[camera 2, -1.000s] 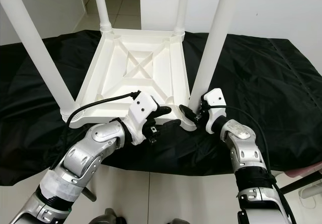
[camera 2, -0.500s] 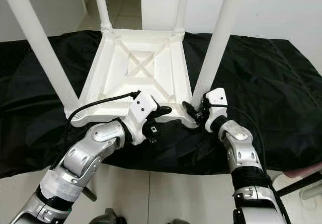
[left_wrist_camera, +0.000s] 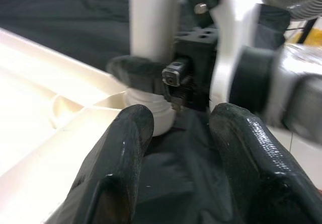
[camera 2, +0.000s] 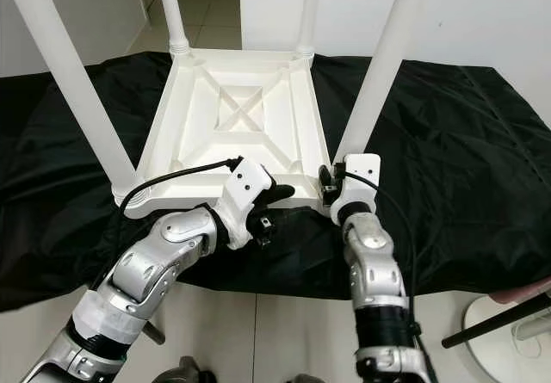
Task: Building children table
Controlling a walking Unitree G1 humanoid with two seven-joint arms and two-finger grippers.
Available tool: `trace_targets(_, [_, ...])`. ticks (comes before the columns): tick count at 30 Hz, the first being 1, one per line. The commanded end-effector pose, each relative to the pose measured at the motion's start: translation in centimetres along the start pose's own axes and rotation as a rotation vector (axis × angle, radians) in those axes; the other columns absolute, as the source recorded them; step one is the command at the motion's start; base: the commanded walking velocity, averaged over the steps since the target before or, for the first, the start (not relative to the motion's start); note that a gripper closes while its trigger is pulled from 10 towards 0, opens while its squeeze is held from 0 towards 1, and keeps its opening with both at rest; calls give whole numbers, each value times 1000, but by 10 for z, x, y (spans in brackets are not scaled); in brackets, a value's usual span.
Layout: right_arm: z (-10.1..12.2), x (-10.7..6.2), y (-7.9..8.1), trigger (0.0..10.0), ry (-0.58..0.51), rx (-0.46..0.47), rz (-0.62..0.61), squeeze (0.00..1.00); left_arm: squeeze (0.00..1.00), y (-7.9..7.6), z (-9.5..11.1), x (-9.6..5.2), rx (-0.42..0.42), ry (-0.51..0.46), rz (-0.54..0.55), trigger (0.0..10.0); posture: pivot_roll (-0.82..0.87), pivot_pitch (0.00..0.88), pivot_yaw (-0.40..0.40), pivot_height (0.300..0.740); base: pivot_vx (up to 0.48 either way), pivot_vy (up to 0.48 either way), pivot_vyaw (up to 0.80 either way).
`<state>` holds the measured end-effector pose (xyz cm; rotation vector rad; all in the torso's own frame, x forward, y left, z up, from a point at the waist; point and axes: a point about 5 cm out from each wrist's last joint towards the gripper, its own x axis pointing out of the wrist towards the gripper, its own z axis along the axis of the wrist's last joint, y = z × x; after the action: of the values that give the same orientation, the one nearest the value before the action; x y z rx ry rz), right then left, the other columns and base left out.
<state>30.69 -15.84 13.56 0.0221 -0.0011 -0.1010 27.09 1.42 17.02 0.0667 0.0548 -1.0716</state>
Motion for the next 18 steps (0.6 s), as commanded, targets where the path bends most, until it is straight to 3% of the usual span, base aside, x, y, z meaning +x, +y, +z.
trace_targets(1, [-13,-5,-3,10000,70,-3,-59,0,0,5,-1,0,-10,14,34,10000,-64,0,28,740,0,0,0])
trace_targets(5, [-8,-11,10,10000,74,51,-114,0,0,10,-1,1,-13,22,80,10000,-63,0,26,740,0,0,0])
trace_targets(10, [-4,-12,11,10000,59,51,-106,0,0,10,-1,1,-7,21,86,10000,-65,0,25,740,0,0,0])
trace_targets(11, [-1,-12,9,10000,42,55,-102,506,0,11,-1,1,0,21,88,10000,-65,0,24,740,0,0,0])
trace_targets(13, [4,-12,8,10000,14,71,-93,1000,0,11,0,1,7,21,91,10000,-63,0,24,740,0,0,0])
trace_targets(18, [9,-12,0,10000,-30,73,-46,1000,0,12,0,1,18,21,105,10000,-66,0,21,740,0,0,0])
